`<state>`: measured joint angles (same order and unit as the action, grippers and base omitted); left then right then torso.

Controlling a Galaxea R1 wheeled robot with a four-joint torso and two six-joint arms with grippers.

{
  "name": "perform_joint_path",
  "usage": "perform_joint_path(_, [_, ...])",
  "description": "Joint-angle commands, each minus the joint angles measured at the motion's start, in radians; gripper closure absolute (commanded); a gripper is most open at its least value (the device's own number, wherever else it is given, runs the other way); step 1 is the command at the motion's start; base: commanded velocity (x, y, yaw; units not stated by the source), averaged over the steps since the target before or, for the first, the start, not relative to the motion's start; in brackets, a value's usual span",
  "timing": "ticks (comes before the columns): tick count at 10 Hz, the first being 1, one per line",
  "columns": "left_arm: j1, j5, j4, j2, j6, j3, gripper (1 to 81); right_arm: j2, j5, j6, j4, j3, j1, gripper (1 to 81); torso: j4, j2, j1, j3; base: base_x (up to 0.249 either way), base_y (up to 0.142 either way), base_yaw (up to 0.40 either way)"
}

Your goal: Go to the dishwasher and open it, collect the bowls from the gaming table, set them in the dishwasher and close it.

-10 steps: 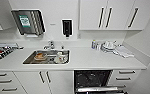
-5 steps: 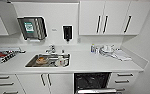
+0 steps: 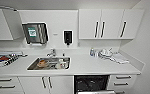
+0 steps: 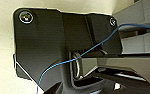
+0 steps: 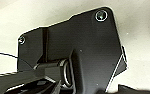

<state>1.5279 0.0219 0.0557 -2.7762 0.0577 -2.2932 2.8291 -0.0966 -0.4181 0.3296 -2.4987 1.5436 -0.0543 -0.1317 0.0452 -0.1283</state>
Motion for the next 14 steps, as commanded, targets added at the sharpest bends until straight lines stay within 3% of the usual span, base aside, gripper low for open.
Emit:
perform_joint_path(1, [-0.037,-0.060,-0.005,0.010,0.004,0.012,1.0,-0.015,0.049,0.002,0.008,-0.001,-0.038,1.0,0.000,-0.005,0.003,-0.001,0.000,0.000,0.000])
perform_joint_path(5, [-0.036,-0.060,-0.004,-0.024,0.002,-0.042,1.0,0.008,0.051,-0.001,0.006,-0.040,-0.039,1.0,0.000,0.049,-0.022,0.011,0.000,0.000,0.000])
perform_joint_path(8, [-0.038,-0.053,-0.005,-0.149,0.002,-0.279,1.0,0.092,0.066,0.007,0.016,-0.164,-0.036,1.0,0.000,0.047,-0.023,0.011,0.000,0.000,0.000])
perform_joint_path(10, [-0.038,-0.053,-0.004,-0.204,0.001,-0.370,1.0,0.159,0.067,0.005,0.016,-0.286,-0.041,1.0,0.000,0.047,-0.023,0.011,0.000,0.000,0.000])
perform_joint_path(14, [-0.041,-0.053,-0.002,-0.218,-0.001,-0.379,1.0,0.186,0.069,0.002,0.014,-0.314,-0.035,1.0,0.000,0.047,-0.023,0.011,0.000,0.000,0.000])
